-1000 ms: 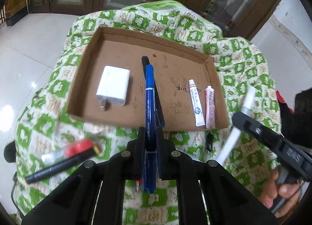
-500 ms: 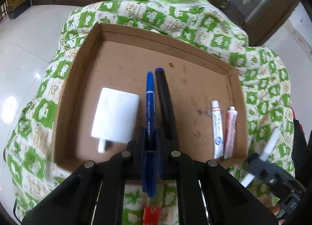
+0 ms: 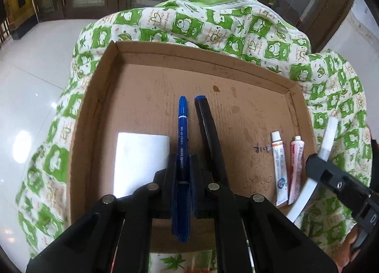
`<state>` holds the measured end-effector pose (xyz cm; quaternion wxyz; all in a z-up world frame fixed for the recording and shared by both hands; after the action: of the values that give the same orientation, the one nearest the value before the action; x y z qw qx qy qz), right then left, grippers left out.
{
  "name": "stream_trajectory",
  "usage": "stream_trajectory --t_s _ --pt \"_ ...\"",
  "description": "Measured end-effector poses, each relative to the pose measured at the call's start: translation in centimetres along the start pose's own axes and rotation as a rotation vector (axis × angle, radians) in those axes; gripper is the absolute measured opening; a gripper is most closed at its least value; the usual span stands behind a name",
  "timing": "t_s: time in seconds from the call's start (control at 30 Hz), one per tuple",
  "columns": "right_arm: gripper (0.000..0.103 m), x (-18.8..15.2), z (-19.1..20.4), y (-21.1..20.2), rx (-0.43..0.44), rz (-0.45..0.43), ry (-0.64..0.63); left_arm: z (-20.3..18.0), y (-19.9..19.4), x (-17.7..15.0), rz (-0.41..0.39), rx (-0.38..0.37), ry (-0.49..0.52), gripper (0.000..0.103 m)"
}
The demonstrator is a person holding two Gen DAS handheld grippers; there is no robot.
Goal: Organize rigid objects
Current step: 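Lower both pens into the tray beside the black marker and open both tools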
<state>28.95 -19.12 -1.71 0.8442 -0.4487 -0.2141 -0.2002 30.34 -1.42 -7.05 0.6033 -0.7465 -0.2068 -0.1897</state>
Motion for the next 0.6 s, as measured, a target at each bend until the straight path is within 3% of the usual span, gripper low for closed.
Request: stream_trajectory --t_s 0.33,0.6 --pt "0.011 1.4 0.0 2.0 -0.037 -0.009 -0.031 -0.3 0.6 0.8 -0.009 0.009 0.014 0.008" --pt "0.011 0.0 -0.4 5.2 -0.084 0.076 -0.053 -0.9 0.6 0.7 -0.026 0.022 0.044 0.008"
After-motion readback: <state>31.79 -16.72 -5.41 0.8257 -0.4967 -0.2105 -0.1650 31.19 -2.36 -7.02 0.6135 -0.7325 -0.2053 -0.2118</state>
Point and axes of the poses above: each gripper's, at about its wrist camera, not at the fingertips, and y roughly the way its jaws point, z to its left, x to its top, the point moved 3 cm from there along y, roughly the way its jaws point, and after that the axes turned 7 degrees about -z, right-handed, at the moved point
